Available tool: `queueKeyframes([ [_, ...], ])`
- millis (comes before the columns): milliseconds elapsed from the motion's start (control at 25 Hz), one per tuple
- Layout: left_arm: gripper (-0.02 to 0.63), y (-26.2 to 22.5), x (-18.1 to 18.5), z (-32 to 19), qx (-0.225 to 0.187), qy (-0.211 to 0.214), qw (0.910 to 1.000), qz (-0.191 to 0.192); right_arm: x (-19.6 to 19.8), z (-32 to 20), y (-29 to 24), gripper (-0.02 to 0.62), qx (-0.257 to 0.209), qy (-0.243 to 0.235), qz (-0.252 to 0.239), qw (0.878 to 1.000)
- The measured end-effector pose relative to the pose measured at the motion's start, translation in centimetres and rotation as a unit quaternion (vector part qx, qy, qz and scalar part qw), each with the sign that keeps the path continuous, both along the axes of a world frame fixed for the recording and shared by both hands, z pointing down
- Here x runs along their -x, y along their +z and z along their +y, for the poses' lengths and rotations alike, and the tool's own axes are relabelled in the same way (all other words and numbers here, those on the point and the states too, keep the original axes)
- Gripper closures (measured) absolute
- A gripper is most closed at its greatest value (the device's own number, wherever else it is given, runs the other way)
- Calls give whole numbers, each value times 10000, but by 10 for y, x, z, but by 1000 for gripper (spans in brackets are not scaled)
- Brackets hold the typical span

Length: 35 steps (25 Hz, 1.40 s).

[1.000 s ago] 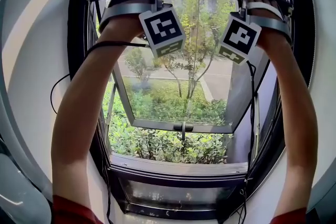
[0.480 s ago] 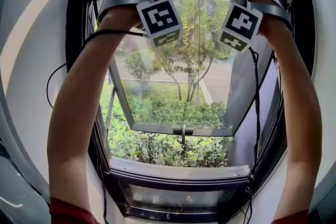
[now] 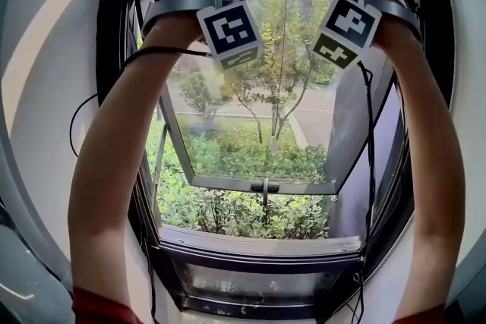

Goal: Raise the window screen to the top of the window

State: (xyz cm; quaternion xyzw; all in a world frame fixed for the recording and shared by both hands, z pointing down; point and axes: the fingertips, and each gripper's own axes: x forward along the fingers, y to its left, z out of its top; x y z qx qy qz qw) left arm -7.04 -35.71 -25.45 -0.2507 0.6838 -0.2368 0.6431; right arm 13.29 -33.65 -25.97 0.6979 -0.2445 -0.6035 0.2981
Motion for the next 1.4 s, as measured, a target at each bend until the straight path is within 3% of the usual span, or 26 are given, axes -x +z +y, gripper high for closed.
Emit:
queueKeyframes([
  [280, 495, 17, 1, 7, 21, 396, 9991, 113, 15, 14, 10, 480, -191, -189, 271, 9993],
  [560, 488, 46, -12, 21, 203, 539, 9981, -205, 14, 14, 38, 479, -163, -395, 362, 9984],
  [1000, 486, 87, -45, 53, 127, 873, 9935, -725, 10, 19, 89, 478, -67, -569, 583, 9967],
  [1120, 486, 99, -46, 58, 16, 736, 9934, -878, 12, 22, 105, 477, -38, -625, 643, 9960],
  [1400, 486, 143, -41, 50, 321, 577, 9922, -1058, 15, 26, 147, 477, 153, -693, 773, 9945],
])
